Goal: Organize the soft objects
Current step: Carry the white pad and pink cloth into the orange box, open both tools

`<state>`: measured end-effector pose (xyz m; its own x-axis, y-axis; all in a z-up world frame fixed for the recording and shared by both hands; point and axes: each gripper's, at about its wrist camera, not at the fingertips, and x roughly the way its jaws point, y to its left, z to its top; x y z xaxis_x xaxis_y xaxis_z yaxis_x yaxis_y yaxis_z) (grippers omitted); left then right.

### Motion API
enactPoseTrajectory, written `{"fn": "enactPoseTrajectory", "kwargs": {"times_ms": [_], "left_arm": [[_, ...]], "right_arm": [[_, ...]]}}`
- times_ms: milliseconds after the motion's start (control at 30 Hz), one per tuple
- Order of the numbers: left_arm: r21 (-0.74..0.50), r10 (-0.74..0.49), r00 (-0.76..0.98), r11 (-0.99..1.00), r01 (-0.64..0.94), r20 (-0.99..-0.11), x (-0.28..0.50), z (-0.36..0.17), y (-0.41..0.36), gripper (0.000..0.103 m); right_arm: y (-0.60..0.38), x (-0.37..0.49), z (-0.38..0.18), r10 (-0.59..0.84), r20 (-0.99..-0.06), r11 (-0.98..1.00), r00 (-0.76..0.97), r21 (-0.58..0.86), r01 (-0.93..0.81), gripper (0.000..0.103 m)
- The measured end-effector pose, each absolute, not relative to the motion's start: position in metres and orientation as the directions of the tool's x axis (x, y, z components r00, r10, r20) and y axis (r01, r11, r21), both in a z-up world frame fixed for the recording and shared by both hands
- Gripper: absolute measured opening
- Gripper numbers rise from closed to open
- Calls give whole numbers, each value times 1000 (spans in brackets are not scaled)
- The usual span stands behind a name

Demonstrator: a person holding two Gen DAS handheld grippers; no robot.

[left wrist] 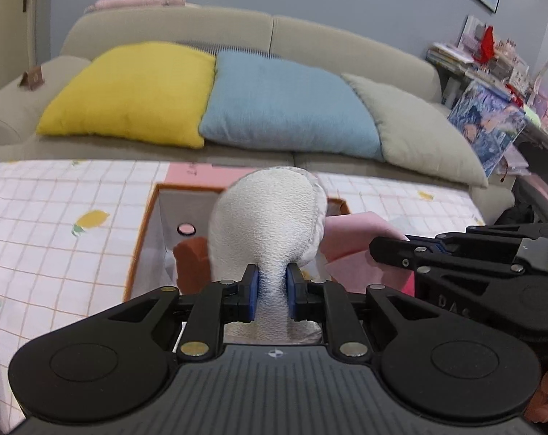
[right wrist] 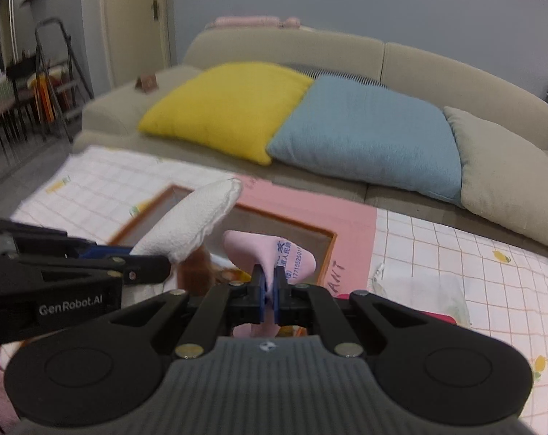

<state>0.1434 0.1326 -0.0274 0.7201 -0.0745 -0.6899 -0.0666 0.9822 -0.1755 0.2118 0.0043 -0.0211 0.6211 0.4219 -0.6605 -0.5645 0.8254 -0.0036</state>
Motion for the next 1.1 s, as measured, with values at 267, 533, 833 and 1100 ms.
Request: {"fn": "enactPoseTrajectory", "kwargs": {"times_ms": [267,533,833,1100], "left_arm": [[-144,-76,643,988,-55,-762,166,-58,130,21],[-127,-73,564,990,-57,-823,170,-81,131,21],[-162,-89,569,984,-79,-818,166,-76,135,50],[-174,-72,615,979,-108,-785,148,-52,134,60]], "right_arm": [[20,234,-55,349,-734,791,583,-104,-603,1],[31,238,-73,311,-770,754,557,-156,-638,2],[33,231,-72,308,-766,731,564,-189,-656,10],[24,221,-51,330,-744,731,581,-189,-656,33]]}}
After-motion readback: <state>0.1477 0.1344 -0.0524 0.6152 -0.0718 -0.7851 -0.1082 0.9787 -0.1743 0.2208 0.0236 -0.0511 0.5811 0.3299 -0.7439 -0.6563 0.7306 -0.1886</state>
